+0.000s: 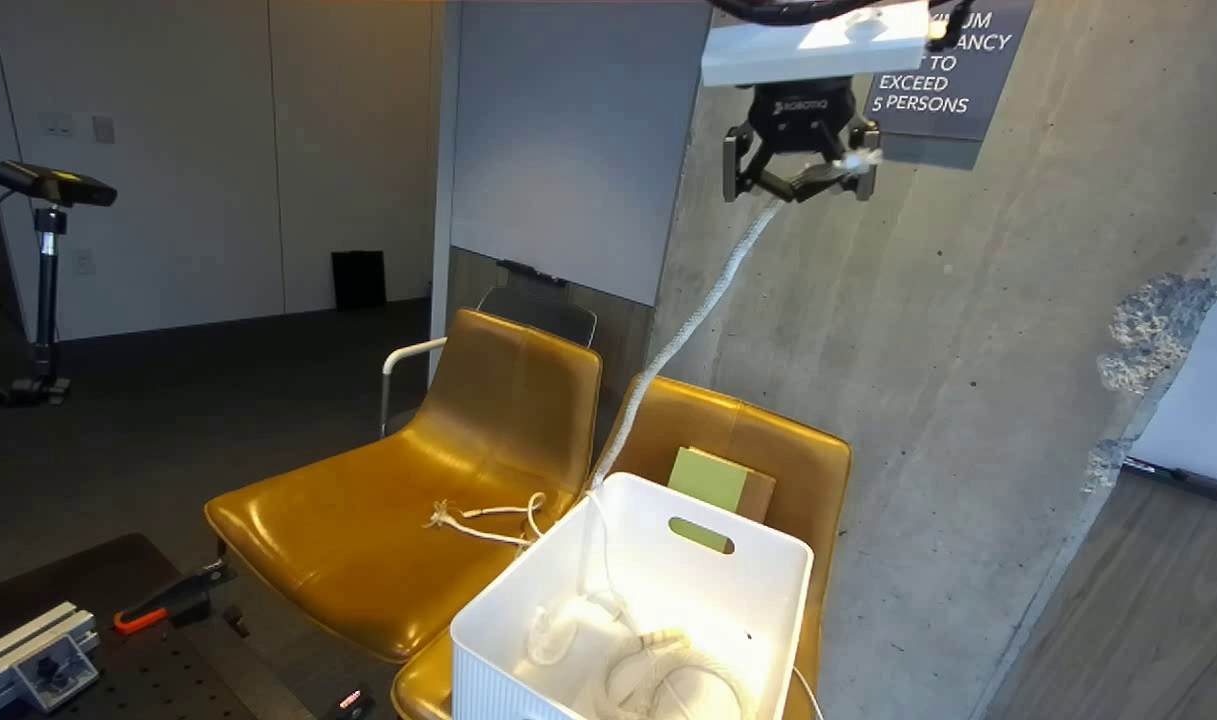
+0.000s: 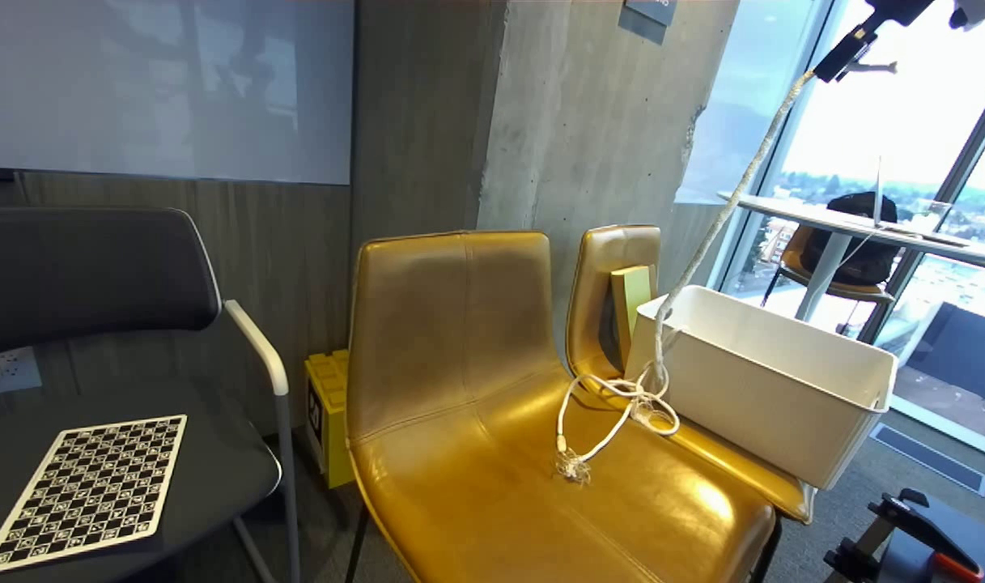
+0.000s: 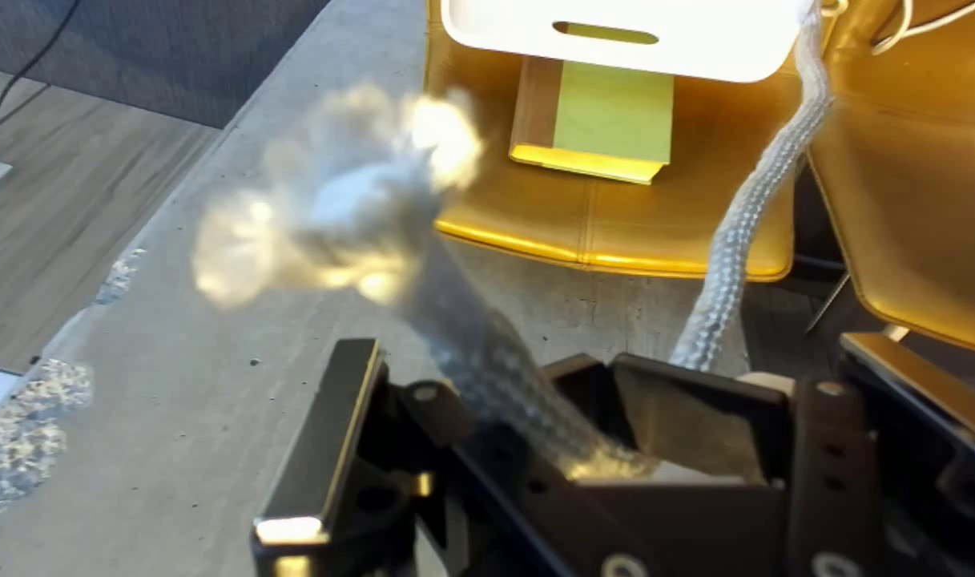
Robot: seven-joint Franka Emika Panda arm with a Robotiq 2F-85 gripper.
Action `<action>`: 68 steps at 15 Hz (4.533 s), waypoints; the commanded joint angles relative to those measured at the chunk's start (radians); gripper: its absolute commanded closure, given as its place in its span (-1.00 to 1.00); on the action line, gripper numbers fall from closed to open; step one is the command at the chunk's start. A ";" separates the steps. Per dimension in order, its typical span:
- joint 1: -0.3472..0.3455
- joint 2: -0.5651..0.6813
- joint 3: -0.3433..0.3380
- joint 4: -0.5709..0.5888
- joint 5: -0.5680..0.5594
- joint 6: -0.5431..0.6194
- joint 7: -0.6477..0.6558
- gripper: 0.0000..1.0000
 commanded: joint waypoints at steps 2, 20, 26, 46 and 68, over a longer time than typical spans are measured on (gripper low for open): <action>-0.085 0.151 -0.009 0.282 0.071 -0.139 -0.021 1.00; -0.212 0.342 0.054 0.782 0.074 -0.350 -0.020 1.00; -0.157 0.372 0.045 0.675 0.032 -0.293 -0.054 1.00; -0.155 0.062 0.039 -0.133 -0.011 -0.114 -0.300 1.00; 0.216 -0.553 -0.010 -1.206 0.142 0.442 -0.337 -1.00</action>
